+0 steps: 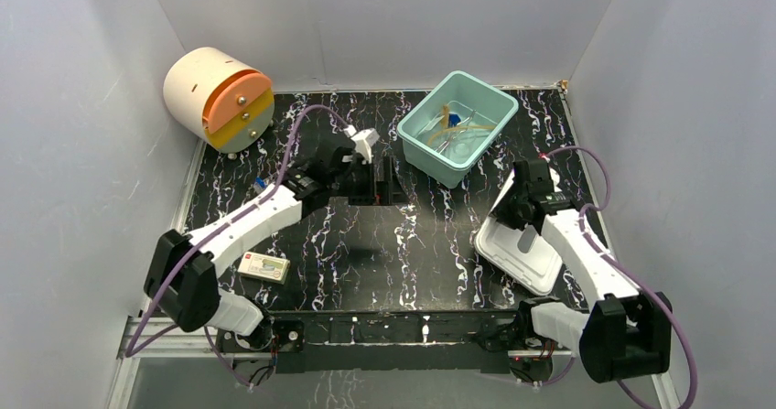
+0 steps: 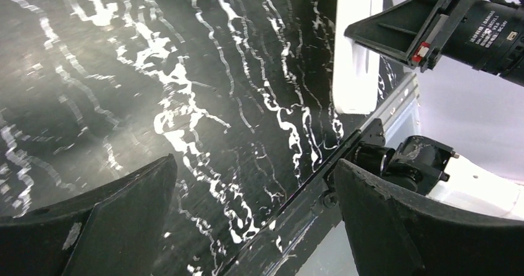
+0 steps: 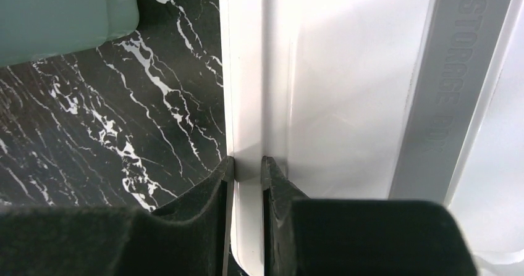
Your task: Organize the chemistry lab equipment
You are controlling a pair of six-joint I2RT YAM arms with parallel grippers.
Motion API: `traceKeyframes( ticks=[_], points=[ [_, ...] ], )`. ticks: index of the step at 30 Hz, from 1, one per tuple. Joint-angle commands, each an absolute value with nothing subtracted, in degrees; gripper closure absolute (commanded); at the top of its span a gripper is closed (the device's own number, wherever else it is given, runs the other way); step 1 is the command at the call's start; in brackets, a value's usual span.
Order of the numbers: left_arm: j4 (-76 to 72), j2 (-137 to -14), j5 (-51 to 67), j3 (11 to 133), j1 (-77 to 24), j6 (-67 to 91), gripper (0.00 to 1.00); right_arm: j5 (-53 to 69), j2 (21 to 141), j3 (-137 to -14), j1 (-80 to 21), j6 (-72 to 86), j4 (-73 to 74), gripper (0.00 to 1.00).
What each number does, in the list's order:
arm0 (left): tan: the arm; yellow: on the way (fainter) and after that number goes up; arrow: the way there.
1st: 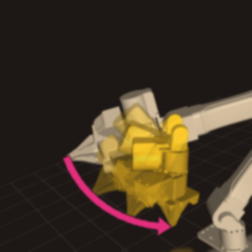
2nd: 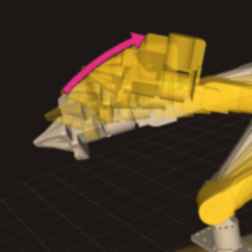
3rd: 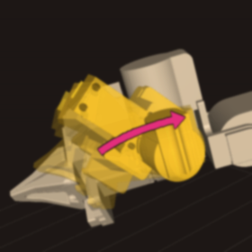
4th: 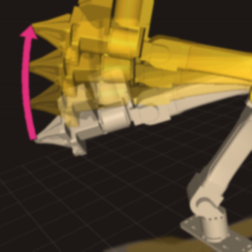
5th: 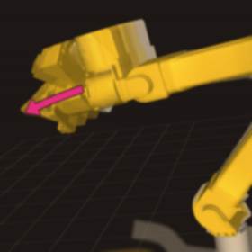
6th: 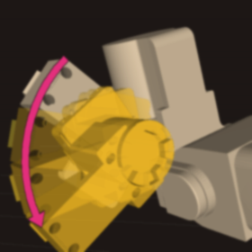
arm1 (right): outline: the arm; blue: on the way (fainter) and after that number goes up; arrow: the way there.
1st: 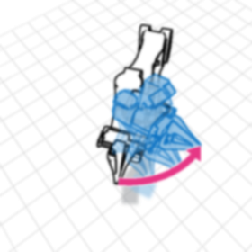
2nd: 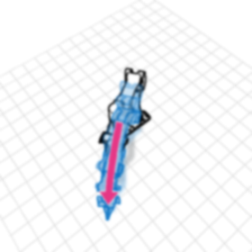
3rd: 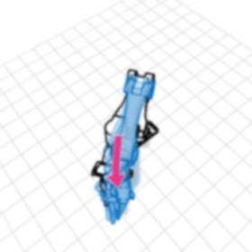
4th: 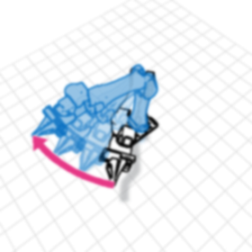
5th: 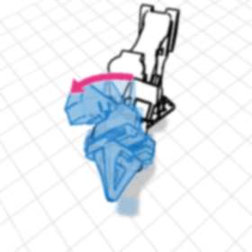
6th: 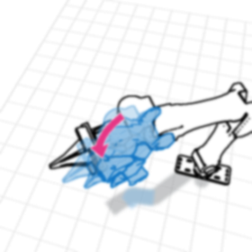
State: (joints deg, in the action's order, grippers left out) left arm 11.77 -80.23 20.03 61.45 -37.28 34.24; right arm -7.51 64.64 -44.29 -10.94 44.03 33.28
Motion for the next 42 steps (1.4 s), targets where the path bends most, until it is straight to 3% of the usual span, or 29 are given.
traceKeyframes(
  ticks=[1,9,21,31,37,39,42],
  points=[
    [1.8,-83.4,23.4,62.6,-41.6,35.4,0.02,-5.6,59.9,-42.7,-10.9,47.3,34.3,0.84],
    [-12.7,-93.7,32.5,62.6,-47.3,39.7,0.04,-0.7,55.5,-41.0,-11.0,51.8,33.8,0.84],
    [-21.1,-106.5,33.0,68.6,-54.4,46.2,0.10,2.3,54.6,-42.8,-10.9,54.4,34.4,0.84],
    [-18.0,-111.0,33.3,73.1,-57.1,47.6,0.50,5.0,53.7,-42.6,-10.9,55.0,33.8,0.83],
    [-16.8,-110.4,32.5,73.8,-57.1,47.6,0.84,5.5,53.1,-43.0,-10.9,54.6,33.9,0.82],
    [-15.0,-109.5,31.8,74.4,-57.1,46.7,1.00,5.4,53.1,-43.6,-10.9,53.8,34.3,0.73],
    [-11.0,-107.6,29.8,75.5,-56.8,43.9,1.00,4.6,54.3,-46.6,-10.9,51.1,36.1,0.52]
  ],
)
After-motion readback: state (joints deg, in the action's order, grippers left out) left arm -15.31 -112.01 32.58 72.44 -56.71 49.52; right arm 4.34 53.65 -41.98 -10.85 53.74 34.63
